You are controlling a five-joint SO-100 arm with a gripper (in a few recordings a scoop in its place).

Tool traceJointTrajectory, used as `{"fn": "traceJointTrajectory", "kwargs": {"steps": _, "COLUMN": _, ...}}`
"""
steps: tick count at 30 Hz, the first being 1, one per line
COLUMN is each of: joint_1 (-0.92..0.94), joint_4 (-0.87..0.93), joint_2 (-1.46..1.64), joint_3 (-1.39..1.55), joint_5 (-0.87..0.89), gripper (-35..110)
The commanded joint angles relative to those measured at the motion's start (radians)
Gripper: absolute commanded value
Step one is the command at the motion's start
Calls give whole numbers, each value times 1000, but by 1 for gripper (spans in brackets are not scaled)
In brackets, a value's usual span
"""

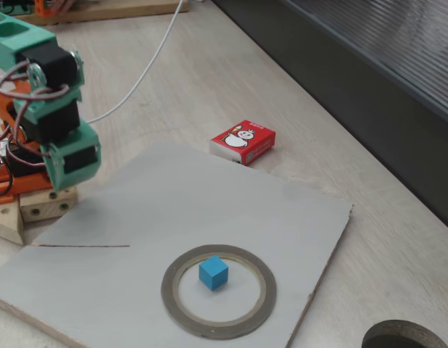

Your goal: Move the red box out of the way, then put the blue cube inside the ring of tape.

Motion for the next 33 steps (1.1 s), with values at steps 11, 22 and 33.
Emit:
{"fn": "traceJointTrajectory", "kwargs": {"steps": 11, "joint_1": 3, "joint_4": 14, "joint_2": 80, "joint_3": 43, "joint_5": 3, "gripper": 1}}
{"fn": "traceJointTrajectory", "kwargs": {"steps": 22, "joint_1": 21, "joint_4": 15, "joint_2": 80, "joint_3": 127, "joint_5": 6, "gripper": 1}}
{"fn": "traceJointTrajectory", "kwargs": {"steps": 33, "joint_1": 21, "joint_4": 5, "joint_2": 80, "joint_3": 124, "joint_5": 9, "gripper": 0}}
